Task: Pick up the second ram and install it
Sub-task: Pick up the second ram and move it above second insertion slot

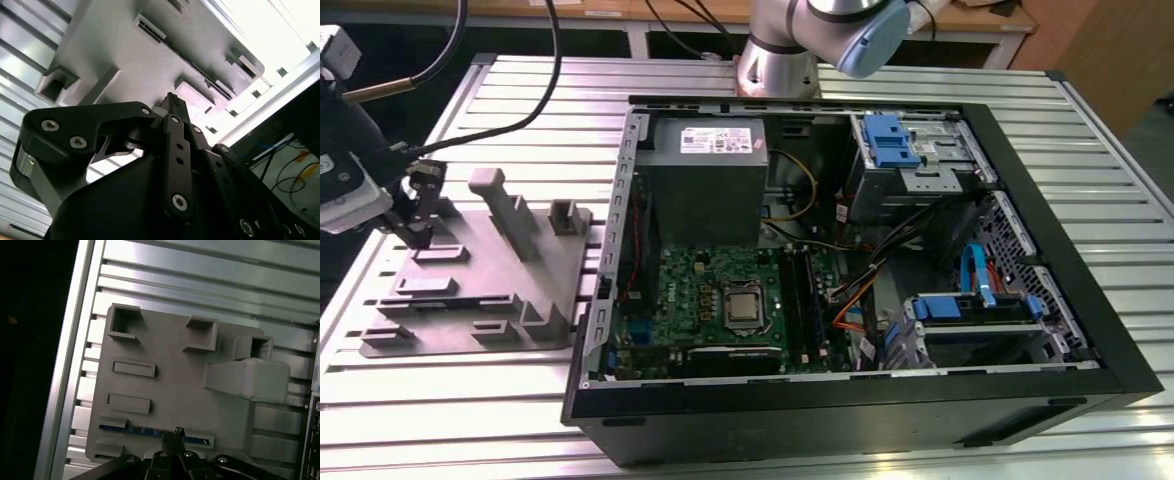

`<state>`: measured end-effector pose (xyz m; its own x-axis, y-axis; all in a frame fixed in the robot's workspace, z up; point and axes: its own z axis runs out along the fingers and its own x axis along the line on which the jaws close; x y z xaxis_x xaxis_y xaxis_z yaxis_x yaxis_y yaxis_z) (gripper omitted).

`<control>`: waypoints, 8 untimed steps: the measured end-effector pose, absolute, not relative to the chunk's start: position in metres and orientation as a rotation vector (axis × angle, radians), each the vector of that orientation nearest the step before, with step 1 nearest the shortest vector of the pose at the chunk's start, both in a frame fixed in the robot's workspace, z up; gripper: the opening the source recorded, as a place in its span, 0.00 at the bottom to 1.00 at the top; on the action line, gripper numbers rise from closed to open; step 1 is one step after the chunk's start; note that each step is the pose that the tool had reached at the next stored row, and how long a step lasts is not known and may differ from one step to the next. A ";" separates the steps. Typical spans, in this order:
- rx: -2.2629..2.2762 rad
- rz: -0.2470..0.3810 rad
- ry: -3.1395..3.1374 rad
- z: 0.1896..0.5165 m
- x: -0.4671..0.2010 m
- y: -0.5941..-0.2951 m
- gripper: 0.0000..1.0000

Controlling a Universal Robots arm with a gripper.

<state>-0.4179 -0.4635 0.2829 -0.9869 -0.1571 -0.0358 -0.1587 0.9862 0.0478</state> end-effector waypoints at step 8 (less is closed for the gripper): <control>-0.472 0.077 3.079 0.279 -0.418 -0.463 0.10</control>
<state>-0.4179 -0.4635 0.2788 -0.9538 -0.2986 -0.0325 -0.2999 0.9529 0.0450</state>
